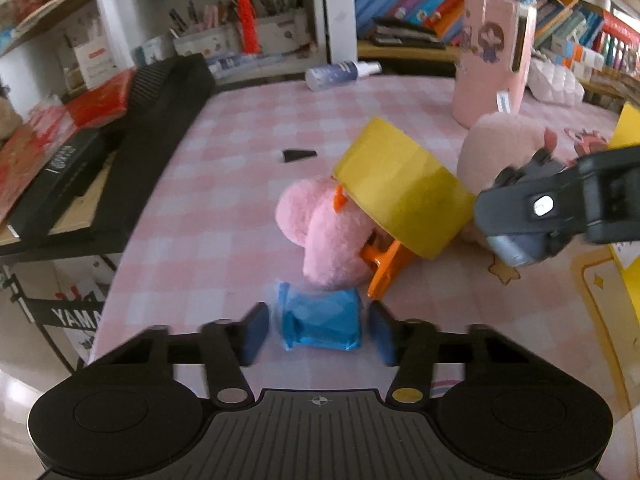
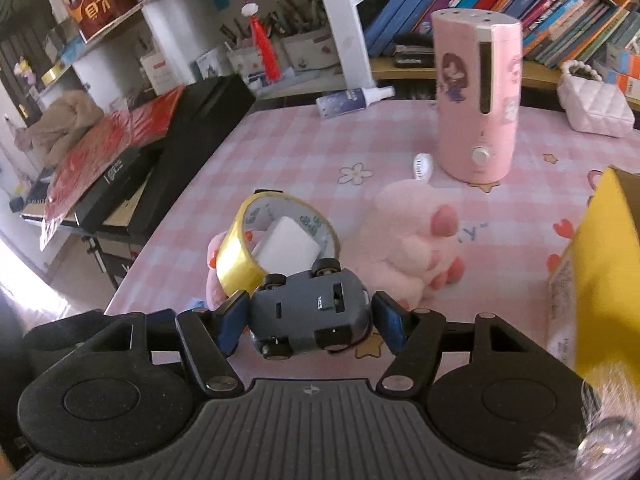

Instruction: Organize objects

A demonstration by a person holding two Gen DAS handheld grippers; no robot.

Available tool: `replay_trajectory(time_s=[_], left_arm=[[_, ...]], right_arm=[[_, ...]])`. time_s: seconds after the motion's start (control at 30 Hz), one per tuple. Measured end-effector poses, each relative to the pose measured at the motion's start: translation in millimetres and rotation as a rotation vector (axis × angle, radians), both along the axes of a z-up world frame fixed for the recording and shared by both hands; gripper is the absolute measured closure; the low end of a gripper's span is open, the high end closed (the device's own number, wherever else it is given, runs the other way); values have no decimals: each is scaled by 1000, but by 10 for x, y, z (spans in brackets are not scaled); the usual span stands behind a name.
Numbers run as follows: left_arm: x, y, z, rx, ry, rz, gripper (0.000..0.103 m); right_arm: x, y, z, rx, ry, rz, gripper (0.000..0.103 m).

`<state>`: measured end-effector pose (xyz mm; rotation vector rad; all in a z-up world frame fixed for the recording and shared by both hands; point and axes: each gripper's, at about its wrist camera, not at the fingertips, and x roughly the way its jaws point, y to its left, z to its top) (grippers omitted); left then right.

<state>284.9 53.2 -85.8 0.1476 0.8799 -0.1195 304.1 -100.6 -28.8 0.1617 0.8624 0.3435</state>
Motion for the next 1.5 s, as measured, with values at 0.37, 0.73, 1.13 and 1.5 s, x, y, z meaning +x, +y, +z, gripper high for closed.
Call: replay_trajectory(time_s=[0.37, 0.73, 1.13, 1.5], left_arm=[[-419, 183, 374, -111, -58, 19, 65], [-986, 228, 778, -186, -147, -44, 65], [-1649, 320, 737, -227, -128, -100, 65], [-2192, 321, 776, -224, -134, -158, 65]], right_arm=[[-248, -82, 76, -46, -25, -6, 39], [-787, -38, 251, -67, -70, -26, 39], [-1532, 58, 291, -108, -85, -77, 39], [-2210, 50, 283, -107, -78, -122, 39]])
